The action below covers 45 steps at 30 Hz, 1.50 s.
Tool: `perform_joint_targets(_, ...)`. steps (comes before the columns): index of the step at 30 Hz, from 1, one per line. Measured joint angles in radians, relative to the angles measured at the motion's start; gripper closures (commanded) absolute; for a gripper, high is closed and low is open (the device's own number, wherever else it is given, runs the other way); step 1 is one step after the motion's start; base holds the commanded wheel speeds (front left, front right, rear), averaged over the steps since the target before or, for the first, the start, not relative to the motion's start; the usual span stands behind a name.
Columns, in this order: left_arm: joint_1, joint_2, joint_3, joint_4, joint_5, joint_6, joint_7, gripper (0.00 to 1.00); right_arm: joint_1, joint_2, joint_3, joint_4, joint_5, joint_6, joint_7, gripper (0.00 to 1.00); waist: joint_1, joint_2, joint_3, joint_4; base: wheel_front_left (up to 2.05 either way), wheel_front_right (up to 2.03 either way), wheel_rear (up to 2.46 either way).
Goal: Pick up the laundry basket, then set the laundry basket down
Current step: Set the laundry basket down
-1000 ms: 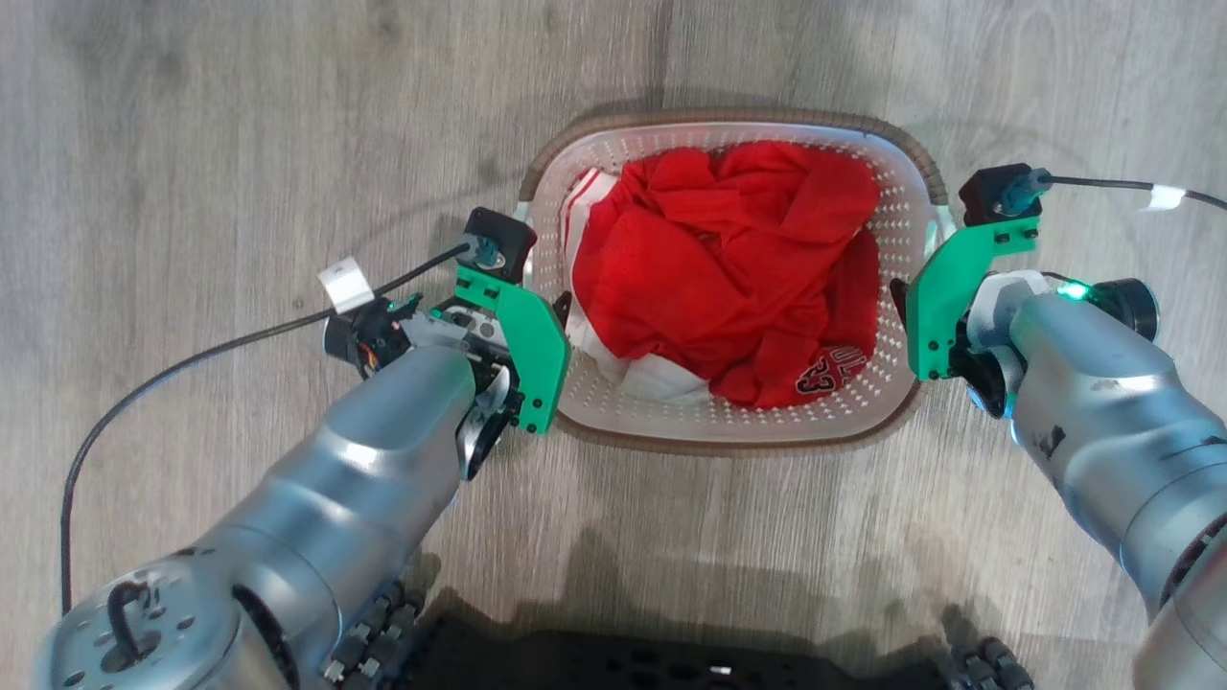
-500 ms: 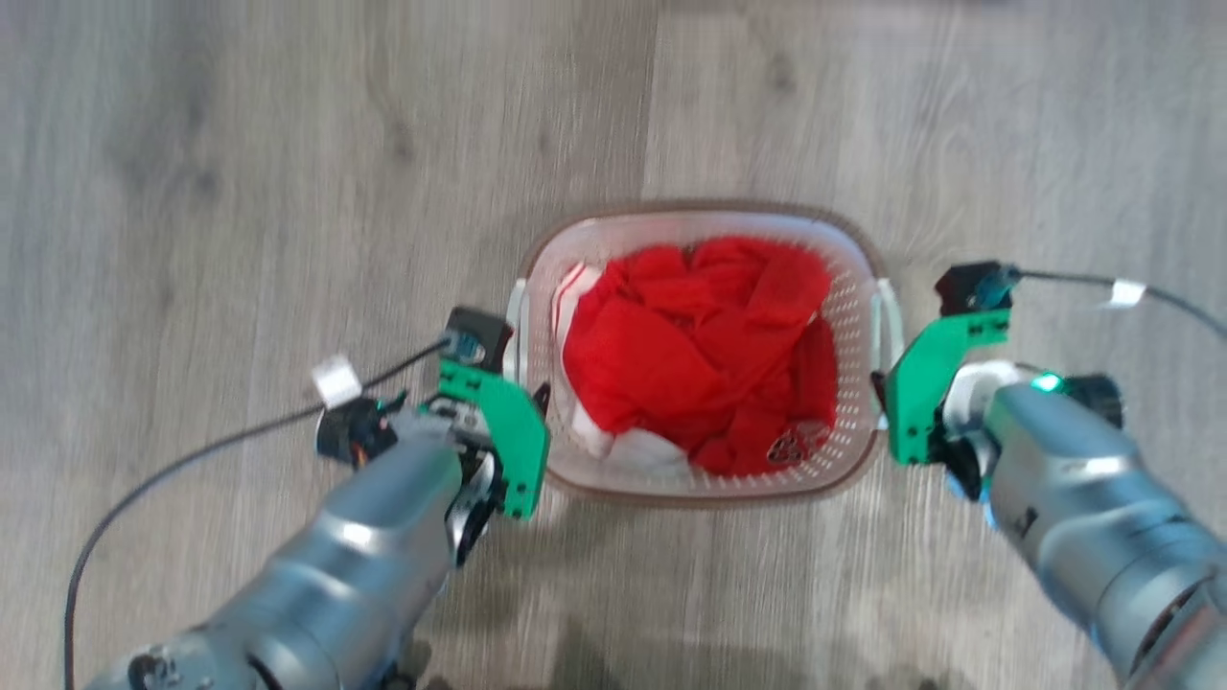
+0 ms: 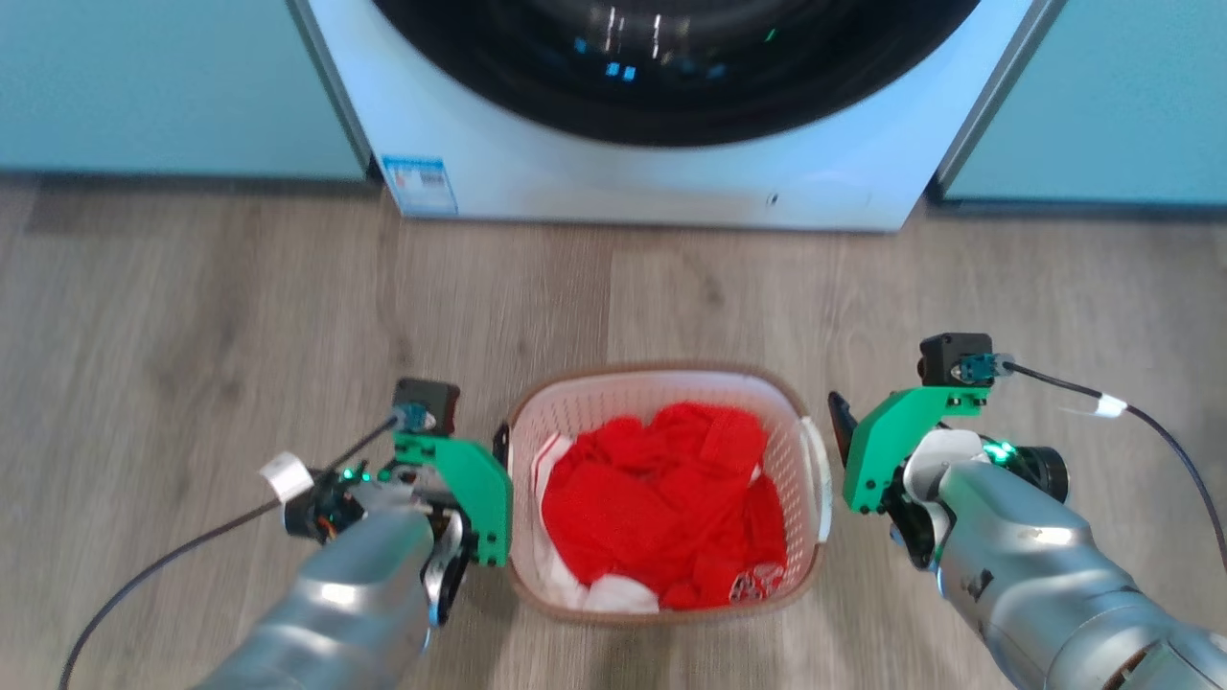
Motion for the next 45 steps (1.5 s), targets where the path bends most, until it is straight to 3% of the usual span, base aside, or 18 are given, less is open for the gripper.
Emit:
perform_joint_targets(2,-0.001,0.015,0.068,-0.051,0.029,0.026,0.000,0.00,0.000,0.001,-0.010,-0.007,0.003,0.000,-0.036,0.00,0.0000,0.0000,-0.040,-0.006,0.00,0.00,0.00)
perform_joint_targets(6,0.013,0.081,0.231,-0.235,0.192,0.099,-0.001,0.00,0.001,0.000,-0.045,-0.053,-0.006,0.000,-0.060,0.00,0.0000,0.0000,-0.106,-0.020,0.00,0.00,0.00)
perform_joint_targets(11,0.170,0.128,0.453,-0.478,0.404,0.161,-0.002,0.00,0.005,-0.060,-0.237,-0.226,-0.141,0.000,-0.062,0.00,0.0000,0.0000,-0.162,-0.038,0.00,0.00,0.00)
perform_joint_targets(12,0.170,0.128,0.453,-0.478,0.404,0.161,-0.002,0.00,0.005,-0.060,-0.237,-0.226,-0.141,0.000,-0.062,0.00,0.0000,0.0000,-0.162,-0.038,0.00,0.00,0.00)
perform_joint_targets(17,0.317,0.126,0.629,-0.676,0.586,0.172,-0.002,0.00,0.114,-0.095,-0.497,-0.439,-0.419,0.000,-0.062,0.00,0.0000,0.0000,-0.191,-0.050,0.00,0.00,0.00)
perform_joint_targets(22,0.401,0.100,0.780,-0.869,0.739,0.161,-0.007,0.00,0.311,-0.039,-0.697,-0.669,-0.654,0.000,-0.062,0.00,0.0000,0.0000,-0.210,-0.048,0.00,0.00,0.00)
perform_joint_targets(27,0.533,0.056,0.845,-0.962,0.845,0.117,-0.008,0.00,0.477,0.005,-0.766,-0.910,-0.808,0.000,-0.063,0.00,0.0001,0.0000,-0.227,-0.038,0.00,0.00,0.00)
perform_joint_targets(31,0.593,0.049,0.873,-1.007,0.911,0.100,-0.009,0.00,0.559,0.007,-0.803,-1.034,-0.844,0.000,-0.063,0.00,0.0001,0.0000,-0.231,-0.040,0.00,0.00,0.00)
perform_joint_targets(38,0.667,0.027,0.909,-1.010,0.939,0.083,-0.008,0.00,0.695,0.015,-0.827,-1.087,-0.858,0.000,-0.063,0.00,0.0001,0.0000,-0.236,-0.054,0.00,0.00,0.00)
perform_joint_targets(45,0.693,0.022,0.936,-1.006,0.925,0.075,-0.008,0.00,0.731,0.015,-0.840,-1.097,-0.856,0.000,-0.063,0.00,0.0001,0.0000,-0.235,-0.057,0.00,0.00,0.00)
